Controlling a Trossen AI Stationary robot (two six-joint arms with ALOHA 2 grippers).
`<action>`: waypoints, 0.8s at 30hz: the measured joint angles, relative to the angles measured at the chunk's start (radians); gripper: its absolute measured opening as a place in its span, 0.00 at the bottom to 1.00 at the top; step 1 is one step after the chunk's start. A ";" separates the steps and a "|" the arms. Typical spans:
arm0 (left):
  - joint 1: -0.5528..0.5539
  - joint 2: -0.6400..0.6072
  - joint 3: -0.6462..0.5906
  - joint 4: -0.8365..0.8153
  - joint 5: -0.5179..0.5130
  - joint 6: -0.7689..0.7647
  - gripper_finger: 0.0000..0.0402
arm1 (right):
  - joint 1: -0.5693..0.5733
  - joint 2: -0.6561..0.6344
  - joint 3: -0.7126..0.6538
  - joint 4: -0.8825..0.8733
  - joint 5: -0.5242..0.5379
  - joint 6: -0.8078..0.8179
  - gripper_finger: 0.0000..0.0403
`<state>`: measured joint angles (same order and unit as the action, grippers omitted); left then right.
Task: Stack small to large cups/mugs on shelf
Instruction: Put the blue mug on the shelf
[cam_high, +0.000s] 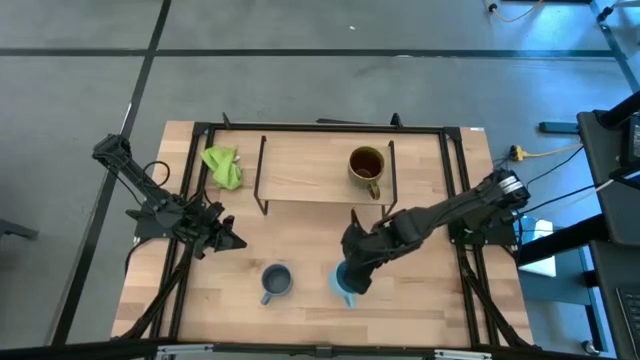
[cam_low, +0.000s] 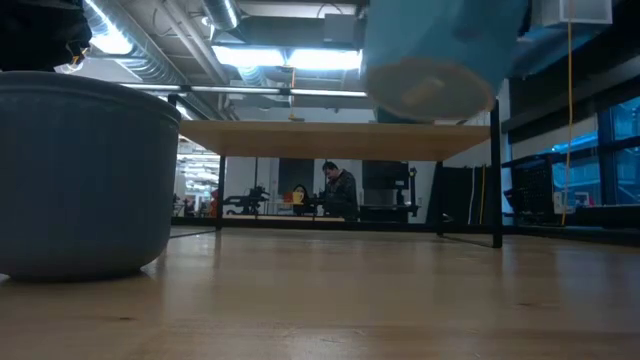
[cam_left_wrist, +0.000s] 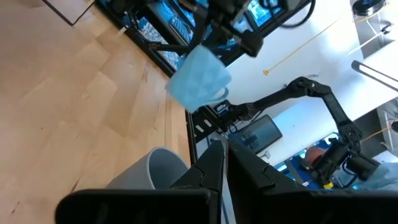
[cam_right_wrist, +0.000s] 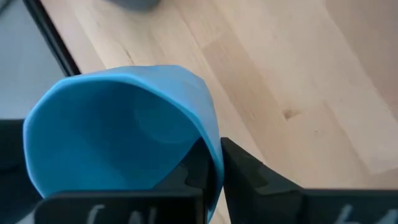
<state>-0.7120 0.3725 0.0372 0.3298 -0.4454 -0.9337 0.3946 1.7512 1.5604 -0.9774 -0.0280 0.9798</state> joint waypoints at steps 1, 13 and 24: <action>0.000 0.000 0.000 0.000 0.000 0.000 0.03 | 0.000 0.009 0.000 0.002 0.000 -0.013 0.07; 0.000 0.000 0.000 0.000 -0.009 0.001 0.03 | -0.006 0.047 0.013 0.114 0.000 -0.132 0.07; 0.000 0.000 0.000 -0.005 -0.004 0.001 0.03 | -0.055 0.048 0.086 0.035 0.039 -0.277 0.08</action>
<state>-0.7116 0.3725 0.0372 0.3252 -0.4491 -0.9329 0.3394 1.7987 1.6466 -0.9424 0.0114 0.7028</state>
